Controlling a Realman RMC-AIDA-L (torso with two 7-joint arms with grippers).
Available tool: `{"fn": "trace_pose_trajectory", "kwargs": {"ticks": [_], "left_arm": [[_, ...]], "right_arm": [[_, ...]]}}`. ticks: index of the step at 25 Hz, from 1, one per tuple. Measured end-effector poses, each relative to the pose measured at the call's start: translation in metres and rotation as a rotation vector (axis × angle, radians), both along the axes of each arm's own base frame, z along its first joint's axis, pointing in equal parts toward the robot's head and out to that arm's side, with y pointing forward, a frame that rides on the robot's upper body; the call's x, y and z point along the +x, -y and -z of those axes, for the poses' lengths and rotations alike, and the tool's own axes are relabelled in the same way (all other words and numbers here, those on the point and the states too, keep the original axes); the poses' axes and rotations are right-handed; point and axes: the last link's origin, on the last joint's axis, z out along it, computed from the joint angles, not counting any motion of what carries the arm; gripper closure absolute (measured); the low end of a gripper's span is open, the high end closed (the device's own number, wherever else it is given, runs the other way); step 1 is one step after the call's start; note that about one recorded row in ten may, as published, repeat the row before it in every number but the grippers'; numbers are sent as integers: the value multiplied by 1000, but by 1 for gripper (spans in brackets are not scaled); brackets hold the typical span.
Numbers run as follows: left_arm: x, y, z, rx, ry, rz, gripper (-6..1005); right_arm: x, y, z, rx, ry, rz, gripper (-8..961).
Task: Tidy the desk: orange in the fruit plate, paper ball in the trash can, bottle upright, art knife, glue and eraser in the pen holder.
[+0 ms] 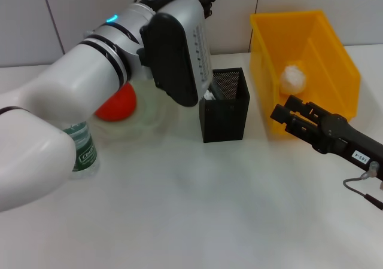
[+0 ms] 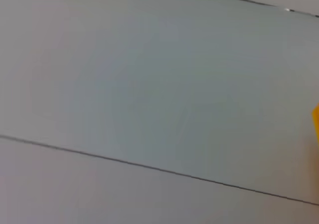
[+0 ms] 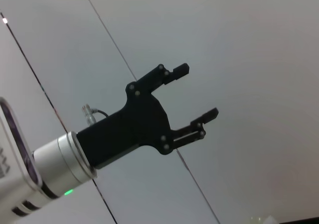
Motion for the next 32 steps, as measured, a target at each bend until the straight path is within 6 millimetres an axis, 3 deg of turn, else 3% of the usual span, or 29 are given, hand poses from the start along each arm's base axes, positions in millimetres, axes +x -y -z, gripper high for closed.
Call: {"fn": "trace_pose_trajectory", "kwargs": {"ticks": [4, 5, 12, 15, 21, 24, 25, 26, 32], "left_arm": [[9, -1, -14, -48, 133, -75, 212], [16, -3, -24, -89, 232, -133, 209], [27, -4, -39, -170, 385, -226, 200], [44, 2, -64, -378, 598, -381, 201], [49, 20, -89, -542, 646, -360, 203], [45, 30, -108, -660, 668, -326, 204], [35, 36, -123, -725, 692, -303, 204], [35, 36, -123, -725, 692, -303, 205], [-9, 59, -154, -827, 750, -315, 207]], "right_arm": [[-1, 0, 1, 8, 11, -10, 220], [-1, 0, 2, 12, 13, -12, 220], [-6, -3, 5, 19, 20, -37, 220], [-9, -4, 7, 20, 30, -56, 220], [-17, -11, 7, 23, 37, -94, 220], [-21, -13, 7, 21, 42, -114, 220], [-24, -15, 8, 13, 52, -132, 220], [-24, -15, 8, 13, 52, -132, 220], [-36, -16, 16, -23, 97, -215, 220]]}}
